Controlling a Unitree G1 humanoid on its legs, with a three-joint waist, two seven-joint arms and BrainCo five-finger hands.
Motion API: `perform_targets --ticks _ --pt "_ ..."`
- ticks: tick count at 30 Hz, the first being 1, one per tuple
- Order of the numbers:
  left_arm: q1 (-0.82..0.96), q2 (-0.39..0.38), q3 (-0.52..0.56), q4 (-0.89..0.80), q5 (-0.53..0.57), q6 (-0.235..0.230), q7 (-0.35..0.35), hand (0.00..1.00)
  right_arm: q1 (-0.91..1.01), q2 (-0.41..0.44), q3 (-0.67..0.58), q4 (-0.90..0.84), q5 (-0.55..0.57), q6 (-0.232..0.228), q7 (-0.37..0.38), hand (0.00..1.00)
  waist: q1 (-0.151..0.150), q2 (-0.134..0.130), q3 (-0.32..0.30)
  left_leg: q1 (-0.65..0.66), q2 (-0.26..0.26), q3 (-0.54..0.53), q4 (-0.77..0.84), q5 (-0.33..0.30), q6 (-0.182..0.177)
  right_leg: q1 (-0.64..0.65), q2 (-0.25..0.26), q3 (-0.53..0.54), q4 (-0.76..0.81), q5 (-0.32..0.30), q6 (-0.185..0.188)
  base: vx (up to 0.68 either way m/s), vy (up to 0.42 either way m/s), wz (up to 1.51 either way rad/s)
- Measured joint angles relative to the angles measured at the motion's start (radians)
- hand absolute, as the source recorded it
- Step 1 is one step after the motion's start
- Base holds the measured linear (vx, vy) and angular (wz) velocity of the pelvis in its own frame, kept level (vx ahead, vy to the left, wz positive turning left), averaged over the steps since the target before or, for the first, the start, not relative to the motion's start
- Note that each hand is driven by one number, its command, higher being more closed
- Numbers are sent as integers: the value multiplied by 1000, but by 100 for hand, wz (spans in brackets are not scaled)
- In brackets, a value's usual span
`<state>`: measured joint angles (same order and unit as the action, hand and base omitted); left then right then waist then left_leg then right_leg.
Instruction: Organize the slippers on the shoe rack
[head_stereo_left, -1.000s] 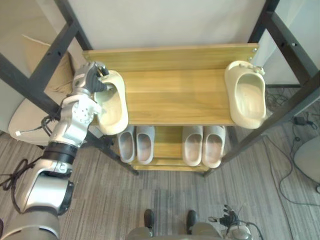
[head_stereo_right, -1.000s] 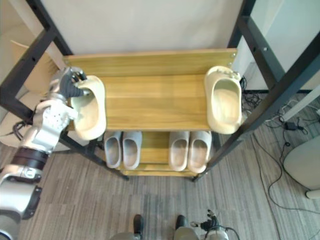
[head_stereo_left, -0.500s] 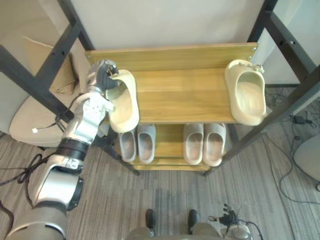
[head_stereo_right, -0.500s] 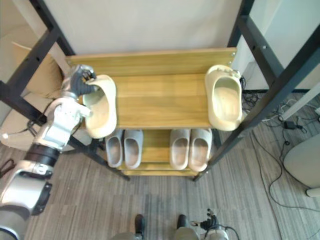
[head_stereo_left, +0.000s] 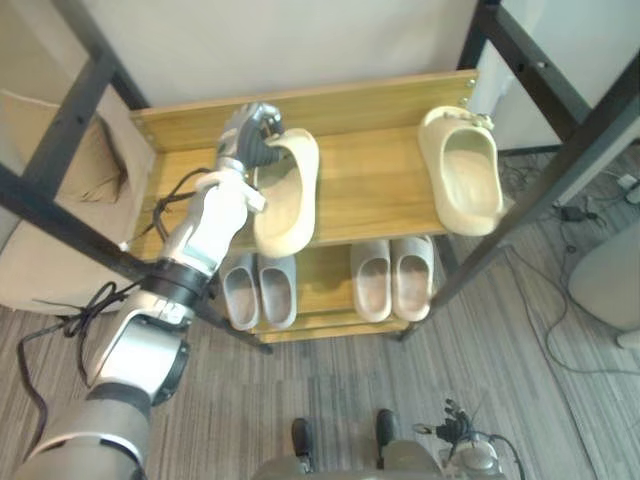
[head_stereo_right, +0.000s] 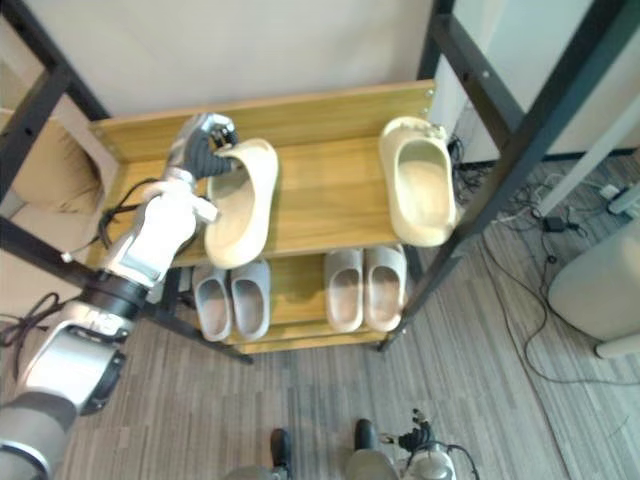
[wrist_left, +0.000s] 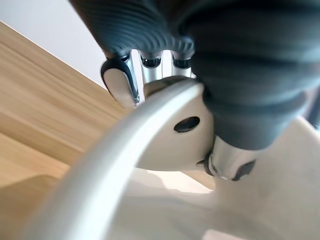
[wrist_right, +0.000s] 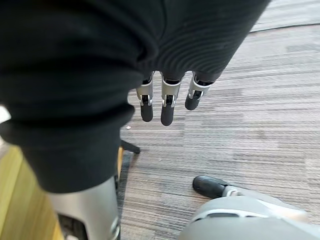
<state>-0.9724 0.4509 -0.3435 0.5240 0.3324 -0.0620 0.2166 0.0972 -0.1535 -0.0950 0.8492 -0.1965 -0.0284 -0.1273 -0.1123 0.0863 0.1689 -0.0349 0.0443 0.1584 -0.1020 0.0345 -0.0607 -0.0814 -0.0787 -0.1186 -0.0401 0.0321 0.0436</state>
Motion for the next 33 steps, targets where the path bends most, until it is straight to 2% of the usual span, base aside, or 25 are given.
perform_targets --ticks 8,16,17,20,33 --pt "-82 -7 -9 53 20 3 27 100 20 9 -18 -53 2 -2 -6 0 -23 12 8 -7 4 70 0 0 0 -56 10 96 2 27 -2 -10 2 -35" --pt "-124 -43 -10 85 30 11 63 100 54 28 -24 -112 22 -10 -13 0 -21 14 9 -29 16 80 0 0 0 -83 15 106 4 38 -4 -14 -7 -4" --pt "-131 -45 -10 89 39 12 64 0 65 30 -24 -133 22 -11 -13 0 -19 14 9 -34 16 81 0 0 0 -90 15 107 6 40 -5 -8 -10 -4" --pt "-148 -61 -17 105 40 26 64 0 86 34 -34 -168 23 -13 -19 0 -15 14 9 -34 16 86 0 0 0 -94 15 109 10 40 -5 6 -5 -3" --pt "-172 -176 -19 118 54 29 93 0 118 38 -50 -204 44 -32 -32 0 4 14 9 -33 13 80 0 3 3 -91 9 96 17 39 -4 2 -3 2"
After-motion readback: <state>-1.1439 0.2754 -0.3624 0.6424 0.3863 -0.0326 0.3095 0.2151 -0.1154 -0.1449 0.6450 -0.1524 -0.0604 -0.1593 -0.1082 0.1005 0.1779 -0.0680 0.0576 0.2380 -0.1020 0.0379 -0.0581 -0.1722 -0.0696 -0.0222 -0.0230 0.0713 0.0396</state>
